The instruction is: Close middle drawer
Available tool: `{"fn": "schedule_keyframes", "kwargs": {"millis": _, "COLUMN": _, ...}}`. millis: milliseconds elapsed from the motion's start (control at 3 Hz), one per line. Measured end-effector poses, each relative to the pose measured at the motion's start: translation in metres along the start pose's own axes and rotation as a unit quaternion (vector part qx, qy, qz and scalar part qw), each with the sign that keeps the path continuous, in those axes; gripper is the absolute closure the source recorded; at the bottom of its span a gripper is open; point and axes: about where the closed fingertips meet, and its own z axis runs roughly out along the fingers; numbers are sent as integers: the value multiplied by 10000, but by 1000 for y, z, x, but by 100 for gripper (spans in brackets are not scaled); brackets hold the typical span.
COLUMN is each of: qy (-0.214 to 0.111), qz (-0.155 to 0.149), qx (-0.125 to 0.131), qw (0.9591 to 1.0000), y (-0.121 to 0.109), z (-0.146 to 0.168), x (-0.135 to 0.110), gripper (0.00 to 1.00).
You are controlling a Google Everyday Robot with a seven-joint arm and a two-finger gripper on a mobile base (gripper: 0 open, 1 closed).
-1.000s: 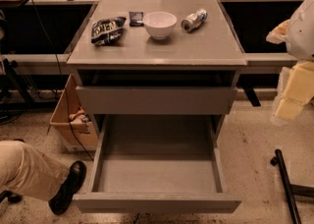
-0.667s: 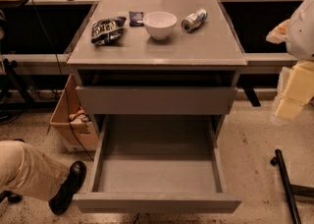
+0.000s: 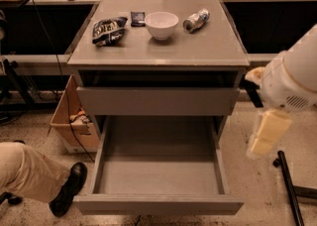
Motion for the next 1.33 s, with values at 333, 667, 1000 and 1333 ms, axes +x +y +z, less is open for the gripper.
{"fn": "schedule_keyframes", "kwargs": {"millis": 333, "qy": -196, "qz": -59, "qx": -251, "qw": 9995, "y": 22, "z": 79, "x": 9, "gripper": 0}}
{"fn": "schedule_keyframes", "kwargs": {"millis": 667, "qy": -383, "qz": -31, "qx": -512, "qw": 9979, "y": 46, "z": 150, "x": 10, "gripper": 0}}
{"fn": "schedule_keyframes", "kwargs": {"millis": 1000, "qy": -536, "qz": 48, "qx": -872, "qw": 9947, "y": 73, "z": 210, "x": 6, "gripper": 0}}
{"fn": "schedule_keyframes", "kwargs": {"millis": 1333, "qy": -536, "qz": 48, "qx": -872, "qw": 9947, "y": 73, "z": 210, "x": 6, "gripper": 0}}
